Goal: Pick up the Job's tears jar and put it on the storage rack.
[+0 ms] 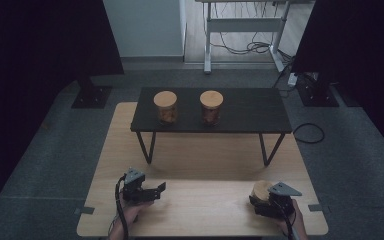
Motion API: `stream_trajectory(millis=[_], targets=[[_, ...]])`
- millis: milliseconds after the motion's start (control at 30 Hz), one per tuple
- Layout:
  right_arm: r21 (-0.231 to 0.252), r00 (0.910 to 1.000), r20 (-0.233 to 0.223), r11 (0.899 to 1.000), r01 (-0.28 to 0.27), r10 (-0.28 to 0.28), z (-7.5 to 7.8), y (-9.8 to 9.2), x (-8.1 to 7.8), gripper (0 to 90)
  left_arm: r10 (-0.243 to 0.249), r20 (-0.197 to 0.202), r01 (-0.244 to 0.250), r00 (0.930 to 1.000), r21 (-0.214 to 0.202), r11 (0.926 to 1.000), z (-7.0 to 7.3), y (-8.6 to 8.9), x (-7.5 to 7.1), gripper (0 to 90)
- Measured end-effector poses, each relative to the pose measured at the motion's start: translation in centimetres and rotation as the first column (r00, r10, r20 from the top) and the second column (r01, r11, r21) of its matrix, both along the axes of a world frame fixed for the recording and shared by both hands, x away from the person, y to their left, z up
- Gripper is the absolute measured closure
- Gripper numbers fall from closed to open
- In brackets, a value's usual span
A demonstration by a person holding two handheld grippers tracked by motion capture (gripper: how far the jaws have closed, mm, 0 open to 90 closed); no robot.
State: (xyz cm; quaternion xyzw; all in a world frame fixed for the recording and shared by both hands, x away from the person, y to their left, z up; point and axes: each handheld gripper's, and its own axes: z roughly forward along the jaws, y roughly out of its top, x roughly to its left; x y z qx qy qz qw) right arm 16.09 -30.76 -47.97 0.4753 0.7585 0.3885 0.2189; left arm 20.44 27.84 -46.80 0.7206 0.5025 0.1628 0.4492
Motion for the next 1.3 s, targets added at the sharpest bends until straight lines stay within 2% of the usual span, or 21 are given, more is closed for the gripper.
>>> stream_trajectory(millis=[33,100,400,700,1033,1300], targets=[[0.005,1.0000,0.002,1.000,-0.005,0.005,-0.1,0.1,0.0,21.8,0.000,0.000,0.000,1.0000,0.001,1.0000,0.0,0.0,0.0,4.3],[-0.002,0.9999,0.008,1.000,-0.007,0.007,-0.1,0.2,-0.1,23.7,0.001,0.001,-0.001,1.0000,0.001,1.0000,0.0,0.0,0.0,4.3],[-0.004,0.9997,0.024,1.000,-0.001,0.001,-0.4,0.4,-0.4,24.2,0.003,0.004,-0.002,1.0000,-0.001,1.0000,0.1,0.0,-0.1,4.3],[0.002,0.9998,0.019,1.000,-0.004,0.004,-0.3,0.3,-0.3,24.4,0.004,0.005,-0.004,1.0000,-0.001,1.0000,0.1,0.1,-0.1,4.3],[0.017,0.9990,0.044,1.000,0.011,-0.012,-0.1,0.2,-0.9,24.4,0.005,0.006,-0.005,1.0000,-0.002,1.0000,0.1,0.1,-0.1,4.3],[0.014,0.9983,0.058,1.000,-0.008,0.007,0.2,0.2,-1.3,24.4,0.006,0.005,-0.006,1.0000,-0.003,1.0000,0.1,0.1,-0.1,4.3]])
